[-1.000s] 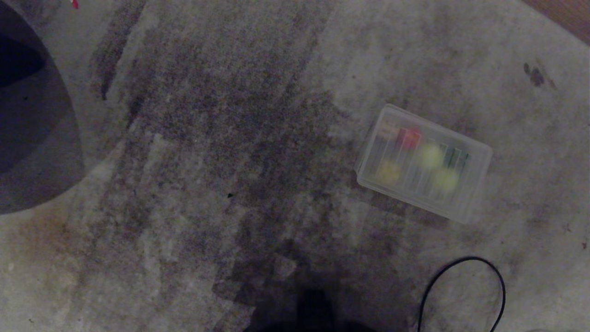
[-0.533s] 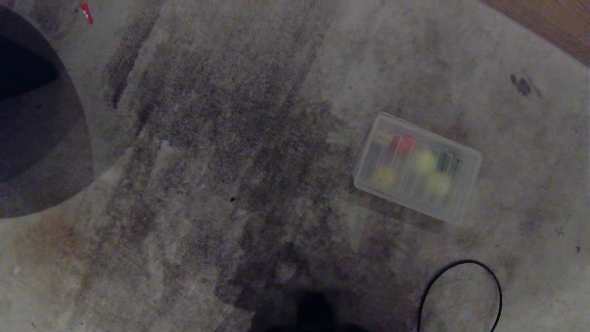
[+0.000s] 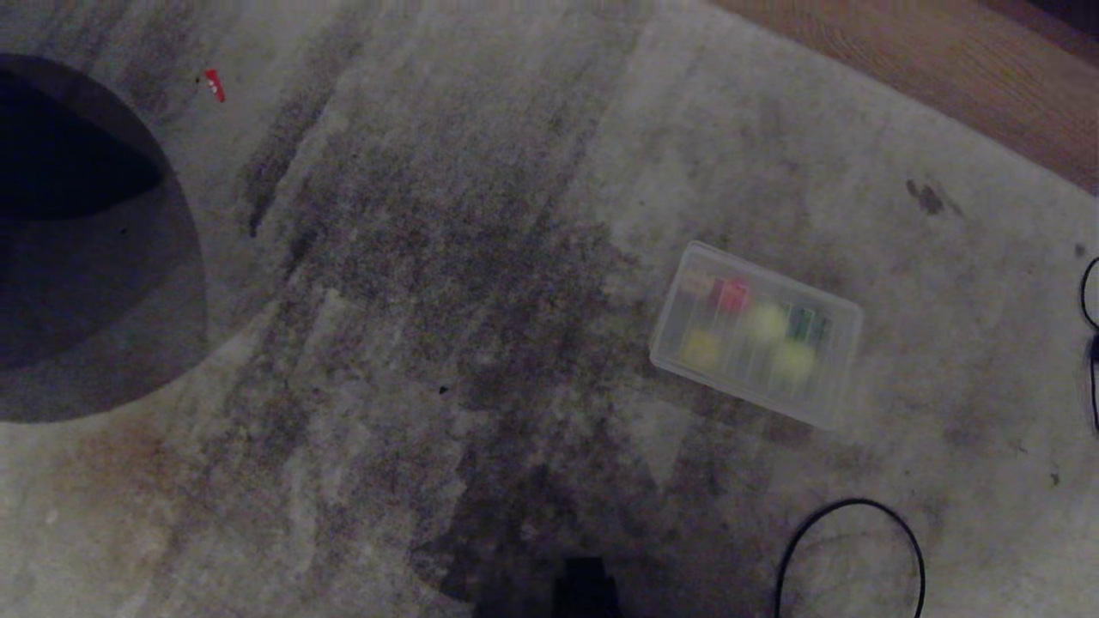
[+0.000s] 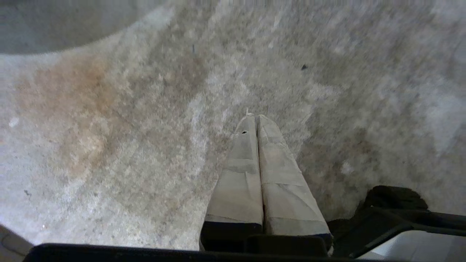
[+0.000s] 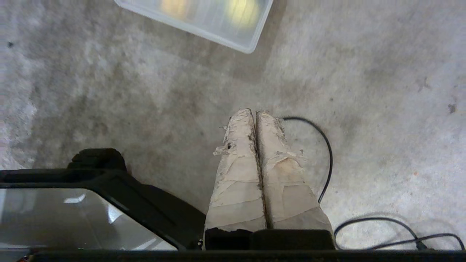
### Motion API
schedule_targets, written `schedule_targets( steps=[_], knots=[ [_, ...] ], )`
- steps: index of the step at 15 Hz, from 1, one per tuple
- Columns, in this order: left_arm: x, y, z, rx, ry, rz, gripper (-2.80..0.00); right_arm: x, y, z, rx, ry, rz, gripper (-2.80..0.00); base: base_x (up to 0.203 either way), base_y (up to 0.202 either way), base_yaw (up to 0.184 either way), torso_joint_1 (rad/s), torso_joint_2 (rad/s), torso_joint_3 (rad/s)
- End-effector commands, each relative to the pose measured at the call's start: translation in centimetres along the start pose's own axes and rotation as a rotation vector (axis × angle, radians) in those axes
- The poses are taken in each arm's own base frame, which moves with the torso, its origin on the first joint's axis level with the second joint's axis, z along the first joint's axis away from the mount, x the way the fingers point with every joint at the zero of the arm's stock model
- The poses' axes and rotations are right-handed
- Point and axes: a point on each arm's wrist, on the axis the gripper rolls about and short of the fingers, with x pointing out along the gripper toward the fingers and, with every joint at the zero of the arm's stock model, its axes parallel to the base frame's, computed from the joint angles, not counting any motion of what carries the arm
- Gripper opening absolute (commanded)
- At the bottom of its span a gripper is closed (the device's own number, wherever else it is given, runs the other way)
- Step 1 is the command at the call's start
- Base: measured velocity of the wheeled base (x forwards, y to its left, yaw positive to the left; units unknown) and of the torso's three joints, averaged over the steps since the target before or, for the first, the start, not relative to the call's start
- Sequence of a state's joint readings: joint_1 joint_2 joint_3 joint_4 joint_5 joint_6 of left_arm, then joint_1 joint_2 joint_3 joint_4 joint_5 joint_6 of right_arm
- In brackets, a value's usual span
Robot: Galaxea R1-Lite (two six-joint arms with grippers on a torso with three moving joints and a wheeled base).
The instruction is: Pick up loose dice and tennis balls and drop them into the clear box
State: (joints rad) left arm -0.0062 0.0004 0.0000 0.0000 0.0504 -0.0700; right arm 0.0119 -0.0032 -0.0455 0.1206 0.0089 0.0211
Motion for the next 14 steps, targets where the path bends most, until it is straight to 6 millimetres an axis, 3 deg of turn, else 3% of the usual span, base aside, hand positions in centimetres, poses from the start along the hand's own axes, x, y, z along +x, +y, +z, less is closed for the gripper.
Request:
schedule_targets(
  steps=[1,14],
  knots=[
    [0.02,0.01,-0.04,0.000,0.003,0.002,-2.80,0.02,0.00,0.02,0.000,0.003,0.001,-2.80,0.000,0.000,0.000,0.002,0.00,0.201],
    [0.02,0.01,-0.04,-0.002,0.003,0.002,-2.80,0.03,0.00,-0.02,0.002,0.005,0.001,-2.80,0.000,0.000,0.000,0.002,0.00,0.205]
  ],
)
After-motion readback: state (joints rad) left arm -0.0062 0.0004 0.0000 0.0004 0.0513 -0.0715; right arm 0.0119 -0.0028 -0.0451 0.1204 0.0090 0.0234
